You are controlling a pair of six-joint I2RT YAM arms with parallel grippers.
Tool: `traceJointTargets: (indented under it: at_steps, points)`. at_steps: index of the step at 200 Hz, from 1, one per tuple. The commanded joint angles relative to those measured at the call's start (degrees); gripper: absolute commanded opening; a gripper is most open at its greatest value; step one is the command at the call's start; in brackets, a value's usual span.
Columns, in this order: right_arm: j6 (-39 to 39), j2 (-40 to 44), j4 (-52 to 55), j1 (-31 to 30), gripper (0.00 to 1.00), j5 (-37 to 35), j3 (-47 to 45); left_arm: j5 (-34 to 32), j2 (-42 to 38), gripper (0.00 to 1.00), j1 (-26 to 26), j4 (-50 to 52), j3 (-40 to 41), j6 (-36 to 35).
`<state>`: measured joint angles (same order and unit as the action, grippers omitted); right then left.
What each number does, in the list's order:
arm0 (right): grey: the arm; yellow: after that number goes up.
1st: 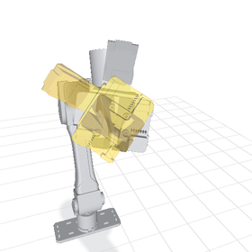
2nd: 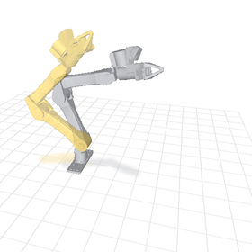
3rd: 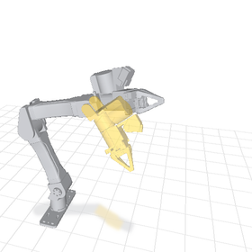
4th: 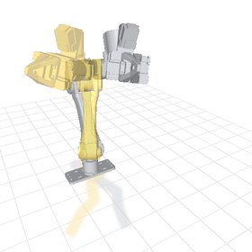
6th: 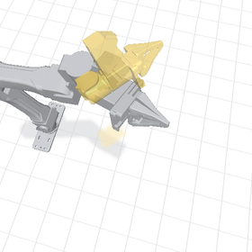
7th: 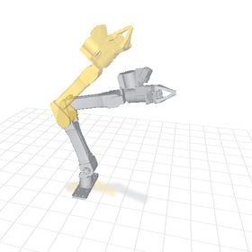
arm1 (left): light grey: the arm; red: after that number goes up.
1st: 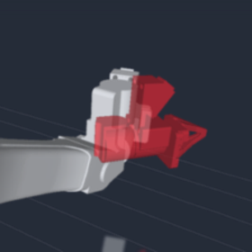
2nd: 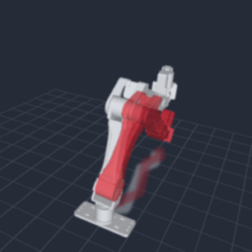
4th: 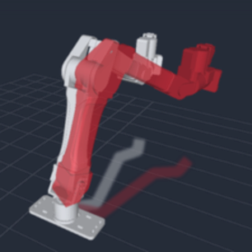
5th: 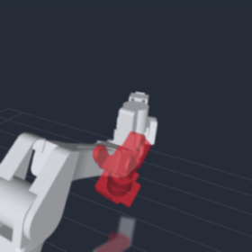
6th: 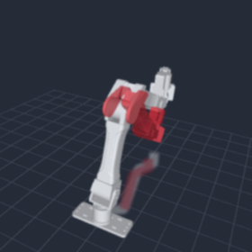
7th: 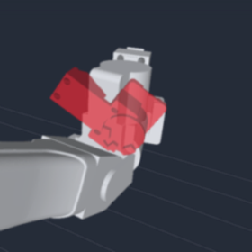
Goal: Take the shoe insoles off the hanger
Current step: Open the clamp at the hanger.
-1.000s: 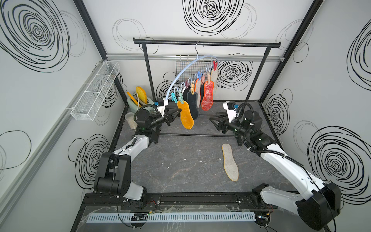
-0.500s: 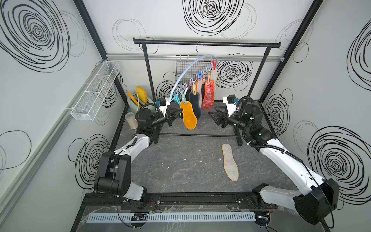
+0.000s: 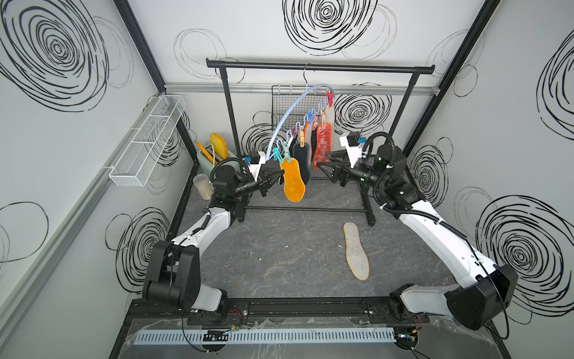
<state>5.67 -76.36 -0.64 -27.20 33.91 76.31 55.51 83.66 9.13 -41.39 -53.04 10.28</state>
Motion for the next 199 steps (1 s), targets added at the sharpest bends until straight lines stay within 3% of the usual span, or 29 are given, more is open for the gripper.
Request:
traceJointTargets:
  at_steps: [1, 68, 109, 199]
  points:
    - [-3.0, -1.5, 3.7, -0.1, 0.59, 6.2, 3.5, 2.8, -1.1, 0.00, -0.8, 1.0, -2.2, -2.6]
    - [-5.2, -10.8, 9.1, -0.6, 0.51, 13.9, 14.5, 4.6, -1.1, 0.00, -2.4, 4.6, -4.3, -4.6]
    - [-8.4, -14.1, 8.9, -4.7, 0.49, 15.9, 17.4, 5.1, -1.1, 0.00, -2.9, 5.2, -4.7, -5.0]
    - [-15.5, -19.9, 6.1, -6.1, 0.47, 11.7, 24.2, 6.1, -1.6, 0.00, -3.6, 6.0, -5.1, -5.9]
